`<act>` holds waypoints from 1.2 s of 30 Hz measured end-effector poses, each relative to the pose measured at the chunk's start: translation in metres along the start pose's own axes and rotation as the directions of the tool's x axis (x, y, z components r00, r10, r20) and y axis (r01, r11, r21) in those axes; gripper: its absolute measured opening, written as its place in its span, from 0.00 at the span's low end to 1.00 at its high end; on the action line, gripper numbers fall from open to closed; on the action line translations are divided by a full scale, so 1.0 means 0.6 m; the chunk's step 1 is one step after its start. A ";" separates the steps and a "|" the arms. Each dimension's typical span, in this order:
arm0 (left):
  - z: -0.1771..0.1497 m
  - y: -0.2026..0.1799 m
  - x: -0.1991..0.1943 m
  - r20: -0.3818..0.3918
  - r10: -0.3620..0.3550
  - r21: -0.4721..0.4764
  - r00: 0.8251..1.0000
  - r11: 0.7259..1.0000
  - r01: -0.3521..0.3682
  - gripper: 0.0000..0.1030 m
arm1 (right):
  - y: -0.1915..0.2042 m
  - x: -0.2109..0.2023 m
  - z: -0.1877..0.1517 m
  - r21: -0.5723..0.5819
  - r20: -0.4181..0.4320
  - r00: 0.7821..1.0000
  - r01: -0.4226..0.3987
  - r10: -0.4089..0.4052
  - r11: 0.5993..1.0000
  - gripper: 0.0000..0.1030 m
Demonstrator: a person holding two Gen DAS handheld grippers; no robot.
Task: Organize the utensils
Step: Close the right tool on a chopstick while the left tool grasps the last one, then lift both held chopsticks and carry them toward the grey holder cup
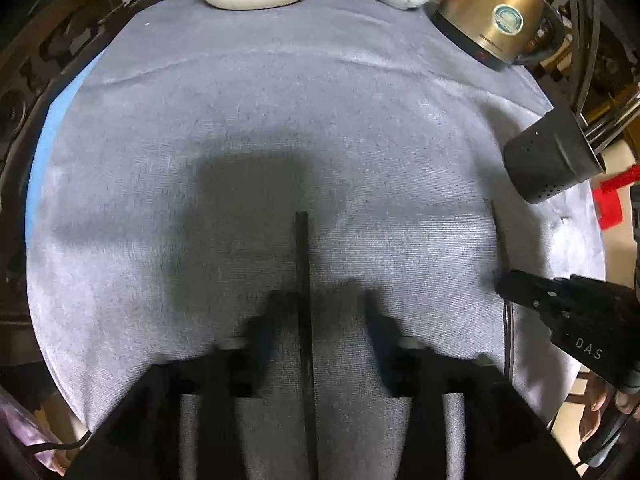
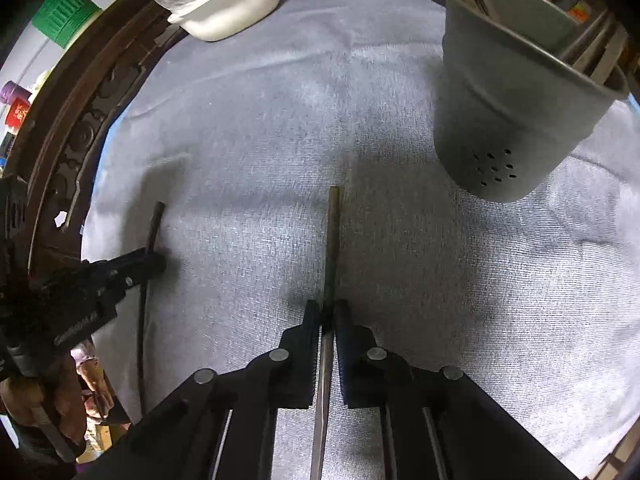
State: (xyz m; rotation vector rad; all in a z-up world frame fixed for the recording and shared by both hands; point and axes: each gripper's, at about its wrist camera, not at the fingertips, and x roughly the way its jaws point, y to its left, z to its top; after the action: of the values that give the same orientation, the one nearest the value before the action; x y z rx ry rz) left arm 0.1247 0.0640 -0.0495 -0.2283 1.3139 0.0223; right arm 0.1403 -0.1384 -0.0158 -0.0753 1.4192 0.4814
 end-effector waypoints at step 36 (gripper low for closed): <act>0.001 0.030 -0.191 0.654 -0.025 -0.138 0.756 0.979 0.152 0.07 | 0.001 -0.254 -0.099 0.138 0.746 0.639 0.124 -0.186 0.983 0.06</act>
State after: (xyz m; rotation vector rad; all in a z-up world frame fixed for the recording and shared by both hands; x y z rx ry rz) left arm 0.0935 0.0945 0.0577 -0.4006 0.5937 0.1322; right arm 0.0740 -0.1996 0.1204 0.0654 0.5781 0.2554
